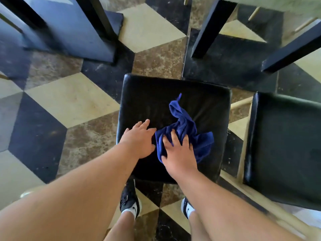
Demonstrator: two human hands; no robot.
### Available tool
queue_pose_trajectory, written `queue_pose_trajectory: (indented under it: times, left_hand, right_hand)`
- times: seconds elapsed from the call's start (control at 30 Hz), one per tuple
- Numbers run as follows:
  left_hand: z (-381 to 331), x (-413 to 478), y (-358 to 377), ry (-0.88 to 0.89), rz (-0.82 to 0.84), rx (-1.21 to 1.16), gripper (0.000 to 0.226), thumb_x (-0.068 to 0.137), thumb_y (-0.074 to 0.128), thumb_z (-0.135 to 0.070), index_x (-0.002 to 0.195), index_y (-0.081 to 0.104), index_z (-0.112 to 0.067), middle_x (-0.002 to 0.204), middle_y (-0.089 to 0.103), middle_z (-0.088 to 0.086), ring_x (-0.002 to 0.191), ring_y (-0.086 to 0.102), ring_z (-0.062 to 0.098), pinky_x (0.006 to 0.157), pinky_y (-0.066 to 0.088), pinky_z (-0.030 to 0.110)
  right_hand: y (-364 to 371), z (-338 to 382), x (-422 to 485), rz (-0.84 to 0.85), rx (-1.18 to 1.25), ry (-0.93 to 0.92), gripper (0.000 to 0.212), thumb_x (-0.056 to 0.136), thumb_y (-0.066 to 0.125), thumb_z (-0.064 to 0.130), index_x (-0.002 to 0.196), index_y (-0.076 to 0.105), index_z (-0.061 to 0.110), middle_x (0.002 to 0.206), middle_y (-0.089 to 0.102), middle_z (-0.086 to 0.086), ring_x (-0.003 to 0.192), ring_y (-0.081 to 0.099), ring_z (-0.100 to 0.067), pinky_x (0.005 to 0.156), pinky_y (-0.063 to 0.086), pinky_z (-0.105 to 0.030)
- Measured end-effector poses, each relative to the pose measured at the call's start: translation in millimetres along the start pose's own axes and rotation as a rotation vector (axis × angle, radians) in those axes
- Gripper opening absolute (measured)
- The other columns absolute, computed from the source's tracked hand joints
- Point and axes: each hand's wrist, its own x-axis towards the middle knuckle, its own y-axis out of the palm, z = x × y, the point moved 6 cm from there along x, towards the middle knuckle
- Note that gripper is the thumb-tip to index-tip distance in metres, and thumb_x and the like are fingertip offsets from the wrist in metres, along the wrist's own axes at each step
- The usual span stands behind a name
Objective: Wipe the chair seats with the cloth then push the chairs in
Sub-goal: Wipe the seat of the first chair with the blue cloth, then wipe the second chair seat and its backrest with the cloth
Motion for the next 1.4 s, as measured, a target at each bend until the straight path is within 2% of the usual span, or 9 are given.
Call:
queue_pose_trajectory:
  times: [0.1, 0.2, 0.53, 0.6, 0.73, 0.83, 1.0, 1.27, 1.4]
  left_hand:
    - [32.3, -19.4, -13.4, 0.005, 0.163, 0.118, 0.051, 0.098, 0.053, -0.049, 0.137, 0.066, -0.018, 0.138, 0.063, 0.008, 0.129, 0.058, 0.031, 0.106, 0.050, 0.045]
    - [74.2, -36.1, -30.2, -0.097, 0.255, 0.264, 0.036, 0.095, 0.056, -0.042, 0.106, 0.076, -0.013, 0.076, 0.058, -0.001, 0.083, 0.062, 0.028, 0.080, 0.057, 0.038]
    - [111.4, -72.5, -18.1, -0.070, 0.574, -0.206, 0.056, 0.109, 0.041, -0.055, 0.159, 0.041, -0.031, 0.154, 0.050, -0.001, 0.125, 0.064, 0.026, 0.078, 0.056, 0.017]
    - [118.8, -89.9, 9.6, -0.149, 0.630, -0.486, 0.053, 0.109, 0.049, -0.049, 0.159, 0.039, -0.035, 0.149, 0.052, -0.003, 0.116, 0.066, 0.019, 0.092, 0.061, 0.034]
    - [125.5, -101.4, 56.9, -0.193, 0.504, -0.985, 0.034, 0.111, 0.050, -0.018, 0.144, 0.054, -0.017, 0.119, 0.061, 0.004, 0.074, 0.068, 0.005, 0.052, 0.057, 0.018]
    - [140.4, -113.0, 66.2, -0.298, 0.395, -1.144, 0.012, 0.105, 0.063, -0.026, 0.115, 0.069, -0.028, 0.114, 0.071, 0.000, 0.089, 0.075, 0.017, 0.071, 0.065, 0.031]
    - [147.4, -149.2, 47.7, -0.276, 0.421, -1.189, 0.025, 0.099, 0.071, -0.035, 0.117, 0.073, -0.017, 0.108, 0.074, 0.005, 0.079, 0.070, 0.018, 0.070, 0.056, 0.029]
    - [130.3, -219.3, -10.9, -0.221, 0.549, -1.308, 0.037, 0.105, 0.058, -0.046, 0.103, 0.077, -0.015, 0.091, 0.071, 0.007, 0.067, 0.060, 0.016, 0.063, 0.045, 0.027]
    - [133.9, -243.2, -29.9, -0.275, 0.385, -1.404, 0.046, 0.107, 0.051, -0.052, 0.109, 0.080, -0.017, 0.096, 0.076, 0.011, 0.073, 0.067, 0.022, 0.064, 0.055, 0.032]
  right_hand:
    - [2.7, 63.5, -3.3, 0.037, 0.125, -0.141, 0.071, 0.098, 0.056, 0.053, 0.161, 0.026, 0.037, 0.175, 0.014, 0.002, 0.153, 0.016, -0.043, 0.114, 0.037, -0.054]
    - [8.0, 126.3, -0.3, 0.113, 0.194, -0.330, 0.067, 0.099, 0.056, 0.050, 0.160, 0.031, 0.038, 0.175, 0.016, 0.005, 0.155, 0.014, -0.039, 0.116, 0.035, -0.052]
    - [9.2, 162.1, 16.9, 0.237, 0.491, -0.227, 0.033, 0.099, 0.055, 0.023, 0.129, 0.068, 0.028, 0.127, 0.066, -0.003, 0.118, 0.059, -0.032, 0.091, 0.051, -0.039]
    - [21.8, 163.7, 11.0, 0.369, 0.693, -0.108, 0.022, 0.098, 0.057, 0.018, 0.109, 0.070, 0.031, 0.098, 0.070, 0.002, 0.096, 0.068, -0.025, 0.075, 0.052, -0.031]
    - [36.8, 174.3, 0.2, 0.467, 1.121, 0.156, 0.033, 0.093, 0.054, -0.001, 0.080, 0.071, 0.024, 0.077, 0.071, -0.003, 0.077, 0.065, -0.022, 0.072, 0.058, -0.032]
    - [32.7, 175.3, -7.1, 0.513, 1.314, 0.306, 0.036, 0.085, 0.043, -0.009, 0.081, 0.068, 0.016, 0.086, 0.071, -0.012, 0.092, 0.065, -0.029, 0.093, 0.055, -0.045]
    - [-5.5, 174.6, -36.9, 0.621, 1.390, 0.395, 0.036, 0.075, 0.045, -0.011, 0.070, 0.070, 0.015, 0.076, 0.067, -0.008, 0.079, 0.066, -0.025, 0.075, 0.056, -0.036]
    - [-81.8, 199.9, -96.1, 0.942, 1.450, 0.276, 0.034, 0.084, 0.041, -0.004, 0.099, 0.070, 0.005, 0.101, 0.065, -0.022, 0.097, 0.064, -0.038, 0.094, 0.058, -0.048]
    - [-112.8, 194.0, -106.2, 0.651, 1.450, 0.260, 0.031, 0.085, 0.052, -0.006, 0.104, 0.073, 0.007, 0.098, 0.070, -0.020, 0.088, 0.070, -0.031, 0.080, 0.064, -0.042]
